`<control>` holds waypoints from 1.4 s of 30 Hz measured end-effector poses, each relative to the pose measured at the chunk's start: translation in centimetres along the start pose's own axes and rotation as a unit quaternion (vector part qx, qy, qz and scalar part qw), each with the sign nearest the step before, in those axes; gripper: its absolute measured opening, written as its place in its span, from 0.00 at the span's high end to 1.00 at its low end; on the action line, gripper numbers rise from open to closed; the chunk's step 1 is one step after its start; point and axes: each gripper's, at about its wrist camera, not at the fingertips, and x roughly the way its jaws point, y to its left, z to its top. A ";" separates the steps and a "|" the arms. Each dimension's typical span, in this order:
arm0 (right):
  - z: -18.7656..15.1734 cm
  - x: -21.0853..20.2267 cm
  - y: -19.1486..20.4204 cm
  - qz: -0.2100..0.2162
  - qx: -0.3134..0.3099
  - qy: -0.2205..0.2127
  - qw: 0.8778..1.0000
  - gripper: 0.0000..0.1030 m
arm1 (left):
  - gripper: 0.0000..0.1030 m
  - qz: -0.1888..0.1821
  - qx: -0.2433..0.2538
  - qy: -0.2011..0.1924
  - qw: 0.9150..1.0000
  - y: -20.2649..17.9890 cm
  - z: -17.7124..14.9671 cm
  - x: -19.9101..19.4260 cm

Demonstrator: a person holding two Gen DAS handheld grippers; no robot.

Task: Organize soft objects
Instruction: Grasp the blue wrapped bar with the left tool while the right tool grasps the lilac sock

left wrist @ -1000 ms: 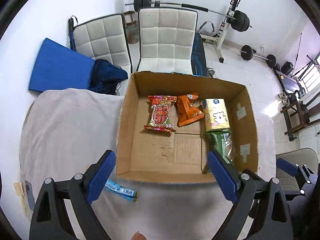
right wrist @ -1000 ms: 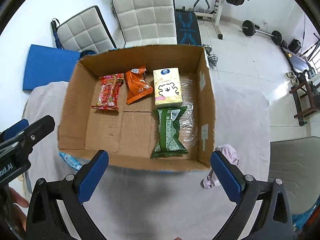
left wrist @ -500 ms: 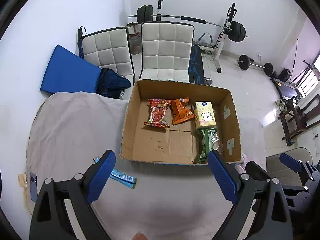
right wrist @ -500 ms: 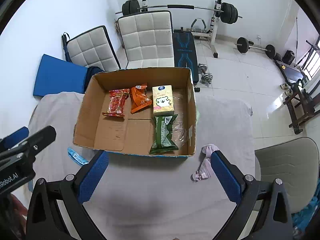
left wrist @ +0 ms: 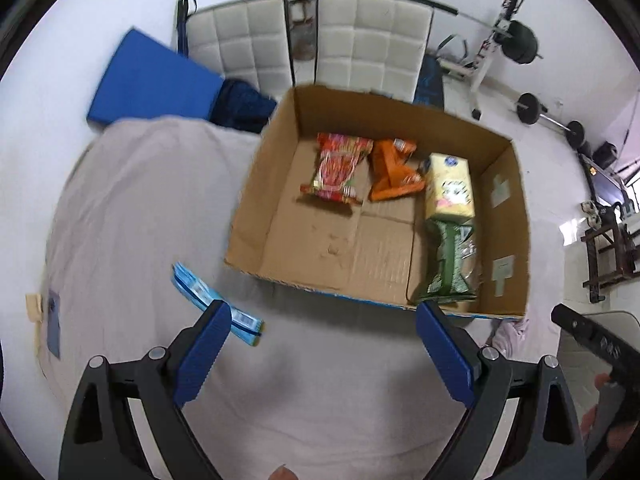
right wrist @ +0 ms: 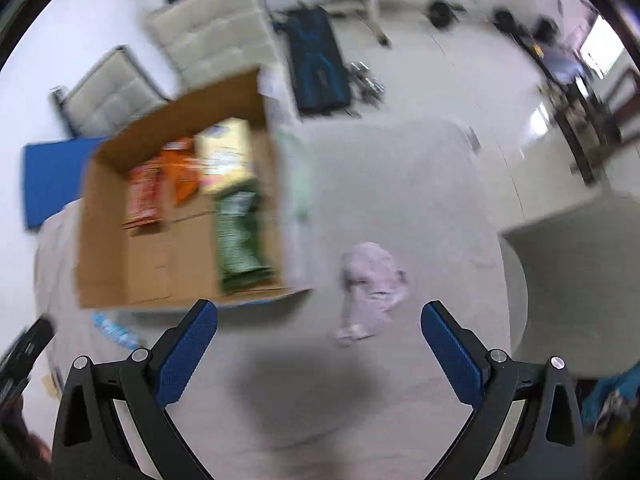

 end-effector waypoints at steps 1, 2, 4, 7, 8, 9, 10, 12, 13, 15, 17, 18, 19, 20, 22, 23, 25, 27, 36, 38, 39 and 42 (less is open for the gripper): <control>0.4 1.5 -1.0 -0.002 0.013 0.014 1.000 0.00 | 0.08 0.004 -0.006 0.008 1.000 -0.1 -0.2 1.0; 0.8 2.8 -1.9 0.001 0.026 0.027 0.999 0.00 | 0.08 0.005 -0.009 0.013 1.000 -0.2 -0.2 1.6; 1.1 5.8 -3.7 0.008 0.056 0.055 0.997 0.00 | 0.08 0.006 -0.017 0.033 0.999 -0.2 -0.7 3.4; 1.0 9.5 -5.4 0.016 0.091 0.083 0.992 0.03 | 0.08 0.003 -0.029 0.055 0.998 0.1 -1.5 5.3; 0.9 10.4 -5.7 0.019 0.098 0.088 0.991 0.04 | 0.08 0.004 -0.034 0.062 0.997 0.3 -1.8 5.9; 0.8 11.3 -6.0 0.028 0.104 0.093 0.990 0.05 | 0.08 0.003 -0.040 0.068 0.997 0.5 -2.1 6.3; 0.6 12.0 -6.2 0.043 0.111 0.095 0.988 0.05 | 0.08 0.002 -0.049 0.074 0.996 0.9 -2.5 6.8; 0.4 12.5 -6.7 0.065 0.124 0.093 0.986 0.05 | 0.08 0.000 -0.064 0.083 0.995 1.7 -3.1 7.4; 0.3 12.7 -6.9 0.070 0.125 0.094 0.985 0.05 | 0.08 -0.002 -0.074 0.089 0.993 2.1 -3.4 7.8; 0.2 12.8 -7.2 0.076 0.124 0.090 0.985 0.06 | 0.08 -0.011 -0.092 0.099 0.991 3.0 -4.1 8.3; -0.1 12.9 -7.6 0.088 0.128 0.092 0.984 0.12 | 0.08 -0.014 -0.110 0.111 0.988 4.0 -4.9 9.0; -0.2 12.8 -7.7 0.095 0.134 0.094 0.982 0.21 | 0.08 -0.015 -0.117 0.115 0.986 4.5 -5.1 9.3; -0.3 12.4 -7.9 0.087 0.137 0.090 0.983 0.31 | 0.08 -0.014 -0.126 0.118 0.985 5.2 -5.3 9.5; -0.5 12.0 -7.9 0.080 0.136 0.084 0.984 0.31 | 0.08 -0.010 -0.135 0.118 0.984 5.8 -5.4 9.6; -0.9 11.6 -7.9 0.073 0.135 0.071 0.986 0.31 | 0.08 -0.008 -0.165 0.121 0.979 7.7 -5.9 10.0; -1.1 11.8 -7.8 0.069 0.135 0.073 0.986 0.31 | 0.08 -0.009 -0.177 0.123 0.977 8.3 -6.0 10.1; -1.7 11.8 -8.1 0.070 0.151 0.069 0.984 0.32 | 0.08 -0.017 -0.215 0.132 0.967 10.3 -6.5 10.9; -2.3 11.6 -8.2 0.073 0.161 0.063 0.982 0.32 | 0.08 -0.019 -0.241 0.136 0.961 11.8 -6.8 11.5; -3.8 13.8 -6.1 -0.006 0.104 0.081 0.991 0.62 | 0.08 -0.005 -0.309 0.158 0.938 16.8 -7.0 15.3; -4.5 13.8 -6.0 -0.005 0.099 0.096 0.990 0.62 | 0.08 -0.004 -0.318 0.163 0.934 17.7 -6.8 16.2; -5.1 13.6 -5.8 -0.004 0.090 0.103 0.991 0.62 | 0.08 -0.006 -0.324 0.165 0.932 18.0 -6.8 16.6; -7.5 12.9 -4.6 -0.005 0.052 0.114 0.992 0.62 | 0.08 -0.008 -0.329 0.170 0.929 18.8 -6.5 17.7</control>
